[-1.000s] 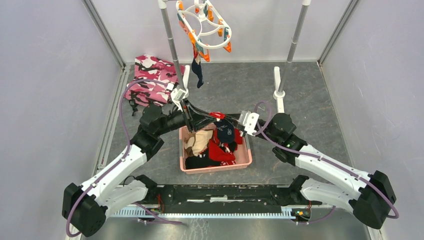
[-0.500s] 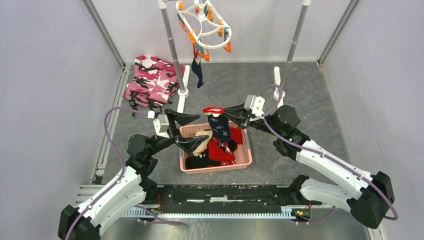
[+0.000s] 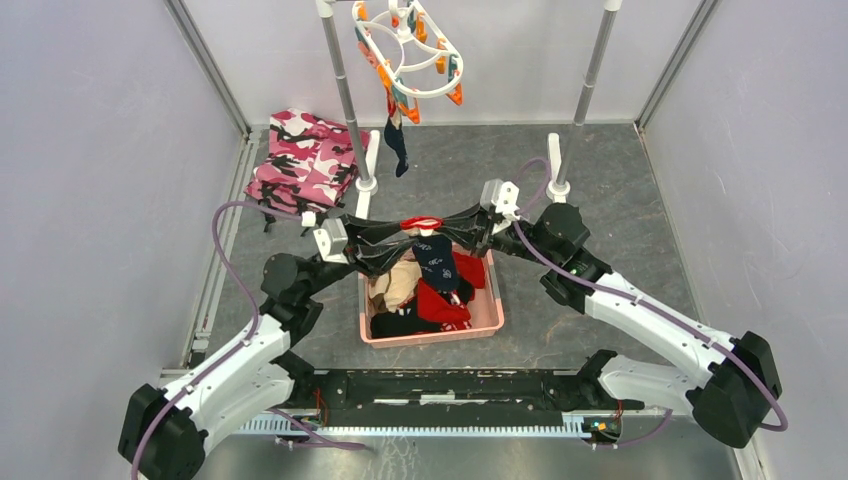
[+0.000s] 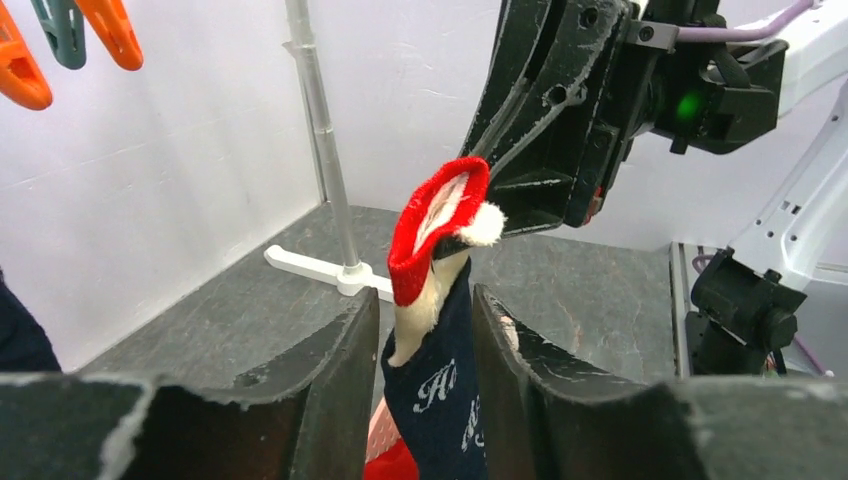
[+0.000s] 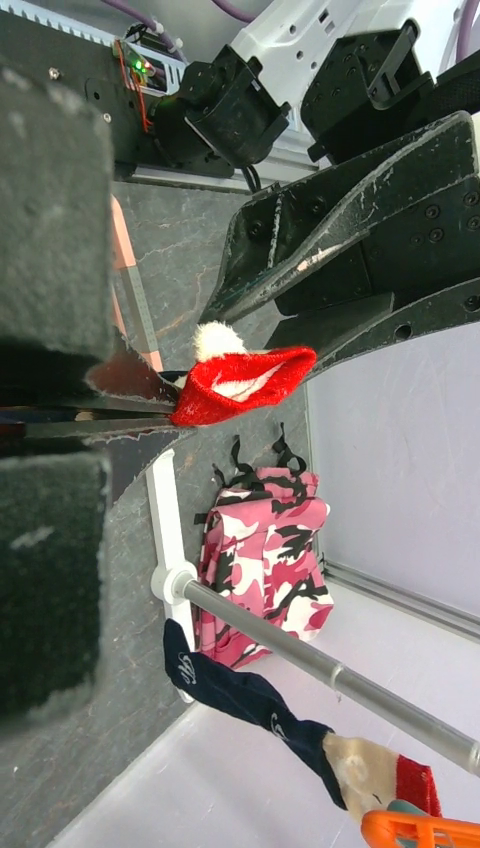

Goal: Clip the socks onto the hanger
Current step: Pick up the sock from the bin.

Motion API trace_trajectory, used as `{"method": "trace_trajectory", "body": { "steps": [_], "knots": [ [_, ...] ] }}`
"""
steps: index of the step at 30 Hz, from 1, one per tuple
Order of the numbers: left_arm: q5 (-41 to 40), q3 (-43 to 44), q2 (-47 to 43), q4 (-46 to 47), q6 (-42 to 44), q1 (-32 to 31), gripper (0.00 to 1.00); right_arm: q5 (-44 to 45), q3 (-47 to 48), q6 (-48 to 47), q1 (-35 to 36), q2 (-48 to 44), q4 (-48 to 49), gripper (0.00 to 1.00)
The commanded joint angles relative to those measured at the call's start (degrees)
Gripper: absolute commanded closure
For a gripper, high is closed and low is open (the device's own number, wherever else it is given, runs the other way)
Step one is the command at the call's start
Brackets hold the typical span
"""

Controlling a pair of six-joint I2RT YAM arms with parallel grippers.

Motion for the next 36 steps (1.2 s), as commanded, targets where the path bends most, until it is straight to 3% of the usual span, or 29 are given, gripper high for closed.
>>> {"method": "trace_trajectory", "body": {
  "steps": [1, 5, 8, 9, 12, 16, 21, 25, 28, 36],
  "knots": [
    [-2.99, 3.12, 1.28, 1.46, 1.62, 0.15, 0.55, 1.26, 2.68, 2.1, -0.9, 0.2, 2.5, 1.0],
    [-14.77, 5.75, -0.18, -6.75, -1.92, 0.3, 0.27, 8.6, 2.61, 0.82, -3.28, -0.43, 0.61, 1.0],
    [-21.44, 10.61, 0.6, -13.88, -3.43, 1.81, 0.01, 8.04, 2.12, 2.05, -6.62, 0.5, 3.13, 1.0],
    [-21.46, 13.04, 2.09, -15.85, -4.52, 3.17, 0.0, 6.73, 2.16, 2.85, -7.41, 1.43, 4.55, 1.0],
    [-13.93, 20.27, 8.29, -17.83, -11.7, 10.56, 0.0, 3.63, 2.33, 5.71, -8.78, 4.92, 9.21, 1.0],
    [-4.25, 23.2, 15.68, -9.87, -21.96, 19.47, 0.0, 0.57, 3.62, 9.76, -10.44, 9.72, 14.63, 1.0],
    [1.69, 27.27, 21.01, -3.05, -22.38, 22.7, 0.01, -0.79, 6.14, 13.49, -12.12, 14.45, 19.49, 1.0],
    [3.94, 34.53, 25.99, -5.35, -23.4, 23.44, 0.12, -1.41, 8.08, 15.19, -13.12, 17.1, 21.02, 1.0],
    [1.92, 41.37, 31.04, -9.34, -25.3, 23.44, 0.27, -2.41, 9.52, 17.92, -14.2, 19.29, 23.69, 1.0],
    [-6.34, 46.58, 31.97, -21.42, -16.29, 21.38, 0.32, -4.02, 11.08, 20.45, -14.96, 21.6, 25.92, 1.0]
  ]
}}
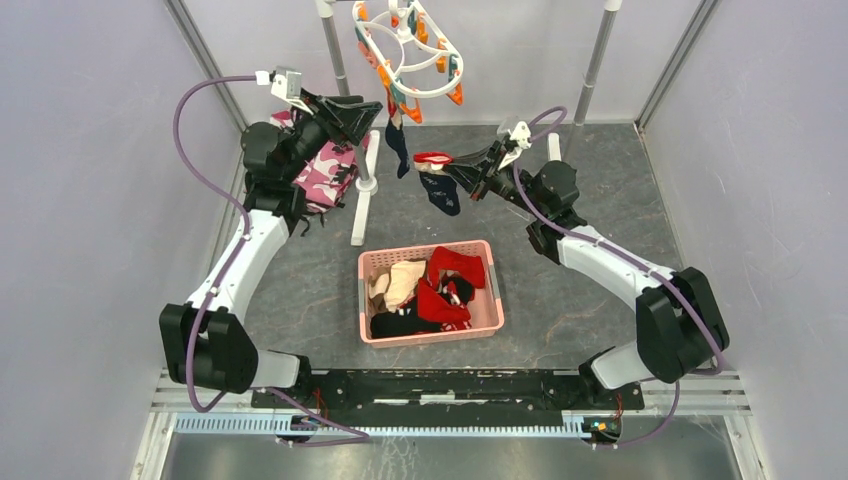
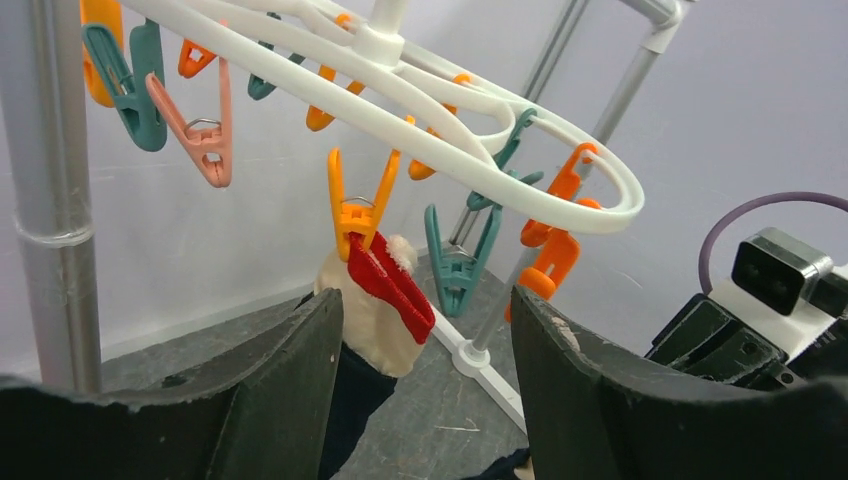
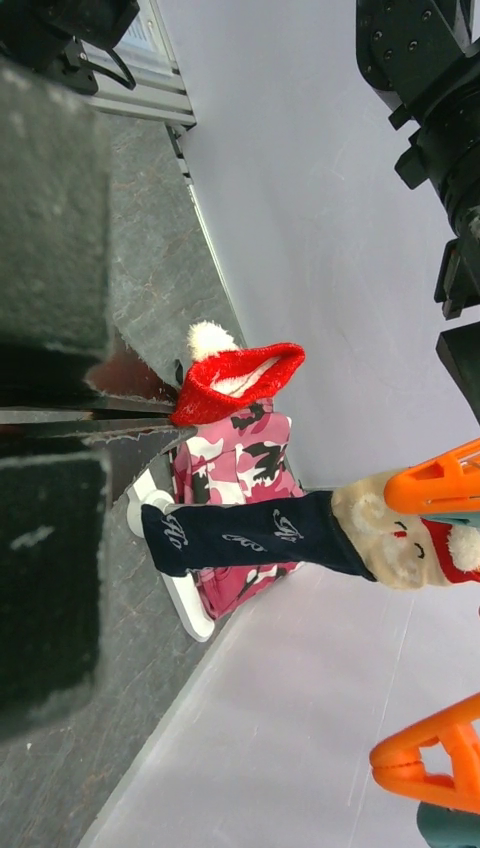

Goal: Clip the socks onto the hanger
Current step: Pick up the sock from the bin.

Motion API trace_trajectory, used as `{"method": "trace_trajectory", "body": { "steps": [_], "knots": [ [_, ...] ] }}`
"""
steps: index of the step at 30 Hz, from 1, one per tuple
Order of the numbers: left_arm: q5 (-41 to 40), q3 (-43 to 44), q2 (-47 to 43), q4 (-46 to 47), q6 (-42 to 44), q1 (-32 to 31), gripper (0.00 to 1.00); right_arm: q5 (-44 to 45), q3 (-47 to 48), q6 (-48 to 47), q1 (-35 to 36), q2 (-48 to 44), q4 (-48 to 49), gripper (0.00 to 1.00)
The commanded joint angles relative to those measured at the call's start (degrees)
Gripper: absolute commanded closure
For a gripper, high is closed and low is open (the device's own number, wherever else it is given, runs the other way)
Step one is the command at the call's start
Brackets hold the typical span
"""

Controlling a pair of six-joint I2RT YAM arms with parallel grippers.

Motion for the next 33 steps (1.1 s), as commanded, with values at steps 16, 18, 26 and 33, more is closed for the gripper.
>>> {"method": "trace_trajectory", "body": {
  "steps": [16, 18, 26, 33],
  "knots": [
    [-0.94, 7.66, 3.69, -7.82, 5.82, -3.28, 0.32, -3.04, 4.53, 3.68, -0.82, 2.76, 5.19, 1.0],
    [-0.6, 8.18, 4.23, -7.84, 5.8, -3.73, 0.32, -3.13, 4.54, 3.72, -0.8, 2.8, 5.14, 1.0],
    [-0.46, 8.65, 4.37, -8.1, 6.04, -5.13, 0.31, -3.31, 4.62, 3.82, -0.89, 2.67, 5.06, 1.0],
    [-2.91, 9.64, 5.03, -8.95, 6.66, -6.3, 0.3, -3.5, 4.7, 4.06, -0.95, 2.58, 5.32, 1.0]
  ]
}}
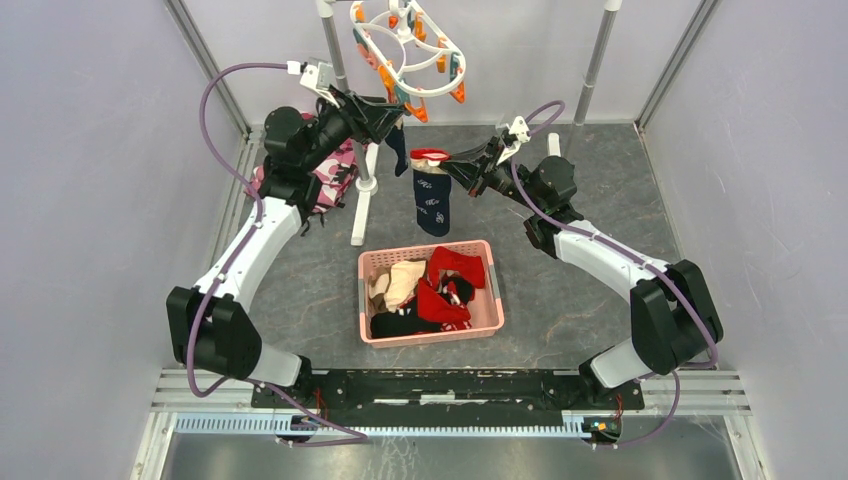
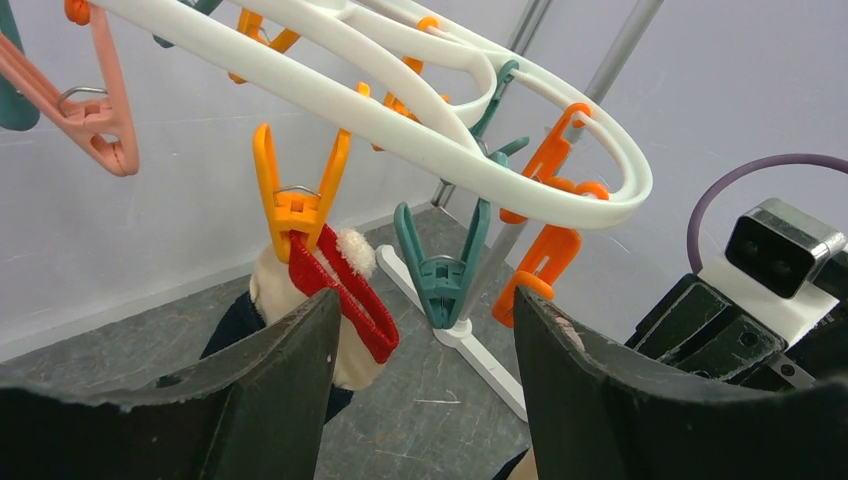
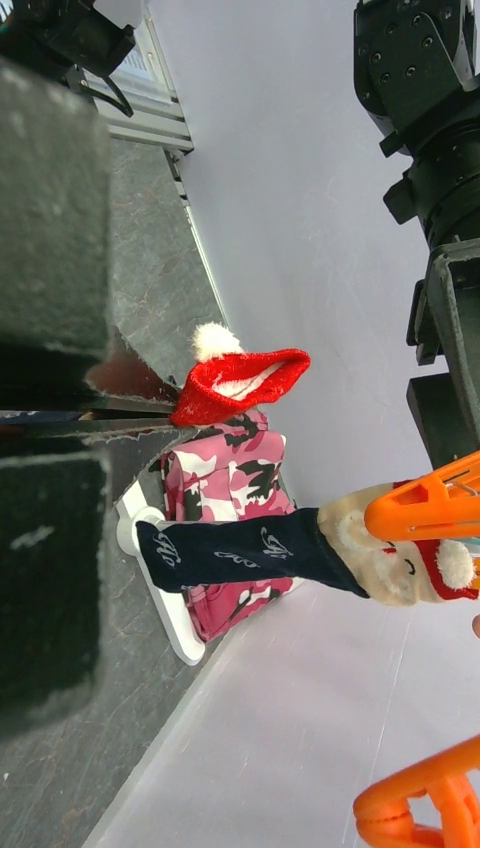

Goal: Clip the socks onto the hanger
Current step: Pick up the sock from the bin, then open the clamp at the hanger.

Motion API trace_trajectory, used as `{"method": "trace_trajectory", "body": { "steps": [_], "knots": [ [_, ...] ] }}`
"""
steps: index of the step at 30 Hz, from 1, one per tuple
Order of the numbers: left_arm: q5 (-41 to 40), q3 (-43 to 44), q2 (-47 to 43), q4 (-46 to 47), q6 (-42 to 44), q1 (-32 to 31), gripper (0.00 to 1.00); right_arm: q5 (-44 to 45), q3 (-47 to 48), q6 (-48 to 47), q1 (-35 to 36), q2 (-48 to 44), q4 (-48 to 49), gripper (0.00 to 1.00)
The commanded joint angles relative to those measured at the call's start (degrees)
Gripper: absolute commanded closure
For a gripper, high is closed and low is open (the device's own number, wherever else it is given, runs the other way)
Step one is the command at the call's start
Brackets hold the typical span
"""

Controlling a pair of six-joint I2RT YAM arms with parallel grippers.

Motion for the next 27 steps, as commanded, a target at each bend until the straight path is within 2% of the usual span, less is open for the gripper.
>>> {"method": "trace_trajectory", "body": {
  "steps": [1, 17, 27],
  "knots": [
    [-1.64, 3.2, 0.67, 0.2, 2.98, -1.0, 0.29, -0.87, 2.46, 1.01, -0.33, -0.15, 3.71, 1.0],
    [-5.75, 4.71, 2.18, 1.27, 2.56, -3.08, 0.33, -1.14, 2.54, 1.64, -0.43, 0.06, 4.25, 1.0],
    [-4.44, 3.98, 1.46, 2.65, 0.79, -3.1, 0.35, -0.85, 2.37, 1.36, -0.39, -0.08, 3.6, 1.0]
  ]
}}
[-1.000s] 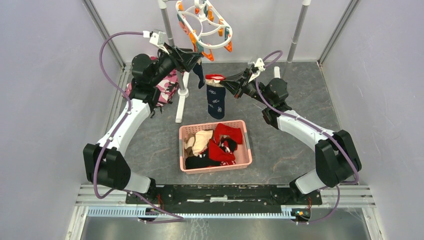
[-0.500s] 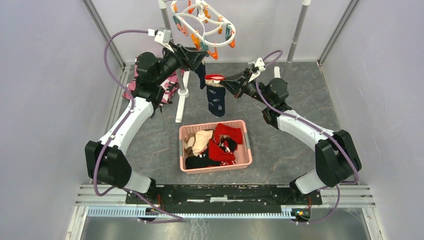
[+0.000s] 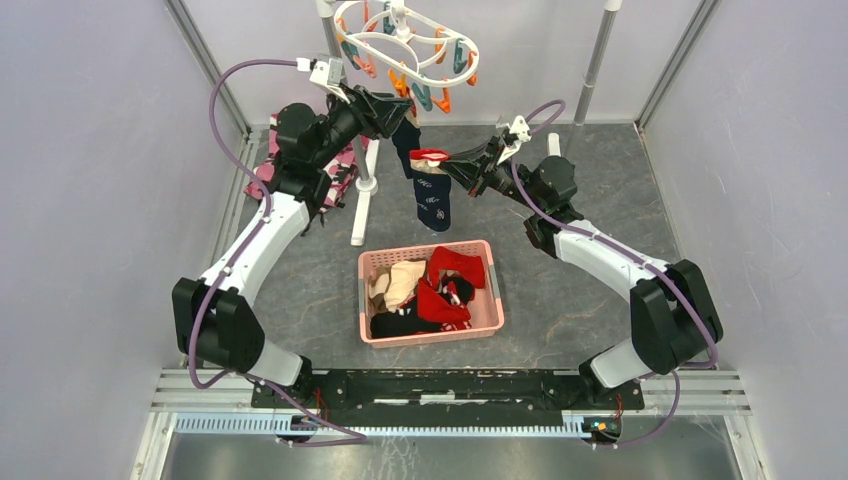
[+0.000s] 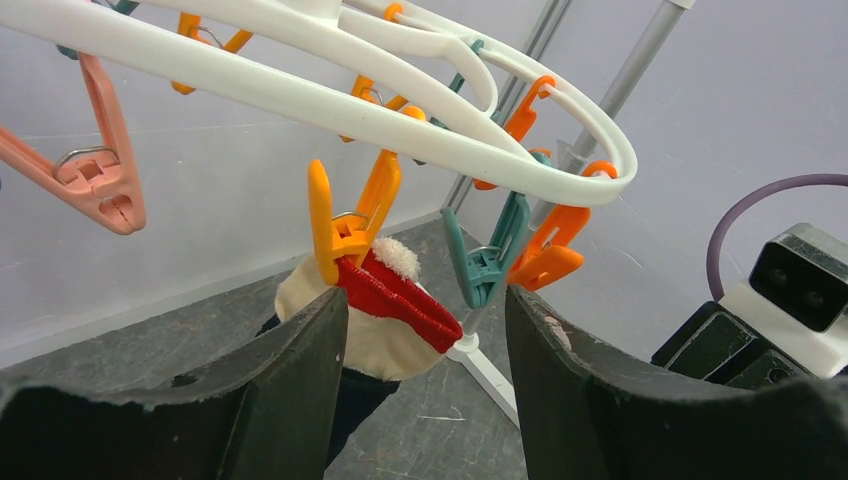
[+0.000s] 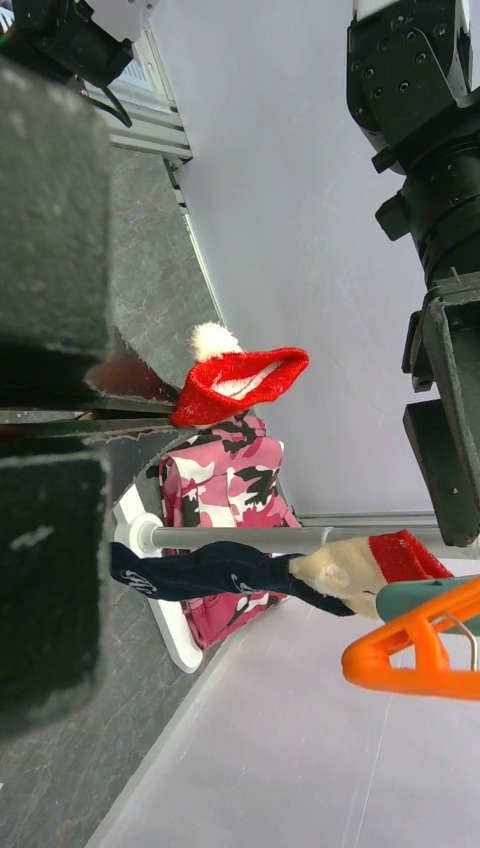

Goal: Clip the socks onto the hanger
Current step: Open the clamp at the hanger.

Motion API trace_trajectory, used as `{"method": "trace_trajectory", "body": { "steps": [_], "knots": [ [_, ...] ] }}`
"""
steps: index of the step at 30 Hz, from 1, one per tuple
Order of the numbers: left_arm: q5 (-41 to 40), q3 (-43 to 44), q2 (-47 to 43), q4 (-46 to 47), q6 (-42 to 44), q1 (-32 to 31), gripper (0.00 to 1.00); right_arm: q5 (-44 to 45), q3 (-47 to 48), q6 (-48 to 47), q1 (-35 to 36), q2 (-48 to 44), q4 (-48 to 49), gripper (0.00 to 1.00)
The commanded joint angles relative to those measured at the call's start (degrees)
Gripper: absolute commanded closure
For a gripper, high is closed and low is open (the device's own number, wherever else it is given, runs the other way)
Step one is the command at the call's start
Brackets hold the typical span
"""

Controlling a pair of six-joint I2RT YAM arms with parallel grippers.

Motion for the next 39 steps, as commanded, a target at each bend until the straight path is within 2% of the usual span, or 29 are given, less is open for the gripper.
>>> {"method": "trace_trajectory", "body": {
  "steps": [1, 8, 19, 30, 39],
  "knots": [
    [0.59, 1.13, -1.35, 3.38, -0.47, -0.21, 0.35, -0.14, 2.16, 0.35, -0.35, -0.24, 3.05, 1.0],
    [-0.79, -1.66, -4.18, 4.88, -3.42, -1.39, 0.36, 0.25, 1.56, 0.21, -0.44, -0.39, 2.88, 1.0],
    [-14.35, 0.76, -3.15, -0.87, -1.54, -7.78, 0.35, 5.52, 1.93, -4.12, -0.35, -1.29, -3.03, 1.0],
    [-20.02, 3.05, -1.25, -2.57, 1.23, -9.27, 0.35, 5.31, 1.36, -4.43, -0.46, -1.39, -3.38, 1.0],
    [-20.24, 4.52, -0.77, -3.43, 1.41, -9.44, 0.36, 4.73, 1.45, -3.84, -0.57, -1.23, -2.77, 1.0]
  ]
}}
